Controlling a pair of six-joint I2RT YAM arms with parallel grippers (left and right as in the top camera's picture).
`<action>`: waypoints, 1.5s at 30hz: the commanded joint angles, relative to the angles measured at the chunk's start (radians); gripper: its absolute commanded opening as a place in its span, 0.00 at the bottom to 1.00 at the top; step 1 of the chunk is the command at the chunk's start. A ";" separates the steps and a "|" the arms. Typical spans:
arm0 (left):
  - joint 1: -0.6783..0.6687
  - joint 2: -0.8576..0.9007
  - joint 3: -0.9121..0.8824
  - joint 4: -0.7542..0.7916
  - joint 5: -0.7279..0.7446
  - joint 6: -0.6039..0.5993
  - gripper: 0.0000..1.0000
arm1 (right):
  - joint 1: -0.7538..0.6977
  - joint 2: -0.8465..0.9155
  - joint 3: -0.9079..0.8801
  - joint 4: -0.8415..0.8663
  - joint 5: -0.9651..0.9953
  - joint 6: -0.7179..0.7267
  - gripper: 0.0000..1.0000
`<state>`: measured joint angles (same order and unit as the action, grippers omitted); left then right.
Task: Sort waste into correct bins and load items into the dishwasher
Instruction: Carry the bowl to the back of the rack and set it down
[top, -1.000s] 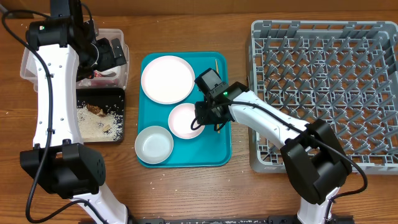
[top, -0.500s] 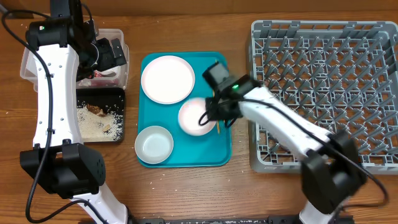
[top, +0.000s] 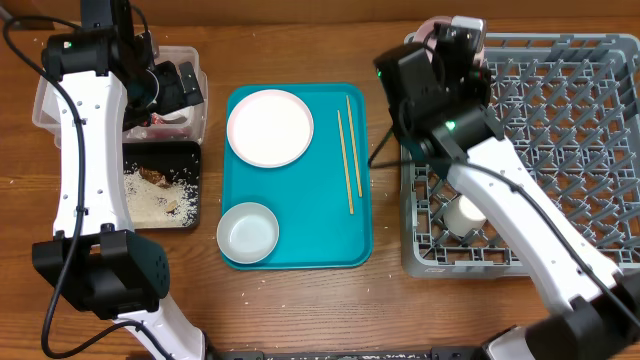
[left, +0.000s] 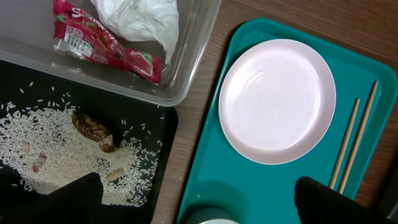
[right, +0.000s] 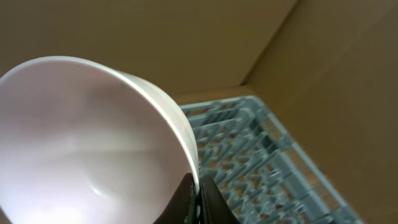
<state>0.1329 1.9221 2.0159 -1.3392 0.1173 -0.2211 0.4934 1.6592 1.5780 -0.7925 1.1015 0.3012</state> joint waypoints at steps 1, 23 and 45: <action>0.004 -0.022 0.014 0.002 0.006 0.012 1.00 | -0.089 0.099 -0.001 0.137 0.121 -0.251 0.04; 0.004 -0.022 0.014 0.002 0.006 0.012 1.00 | -0.180 0.383 -0.002 0.394 0.034 -0.563 0.04; 0.004 -0.022 0.014 0.002 0.006 0.012 1.00 | -0.093 0.385 -0.002 0.259 0.019 -0.551 0.54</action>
<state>0.1329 1.9221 2.0159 -1.3388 0.1173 -0.2211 0.3771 2.0377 1.5742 -0.5301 1.1244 -0.2607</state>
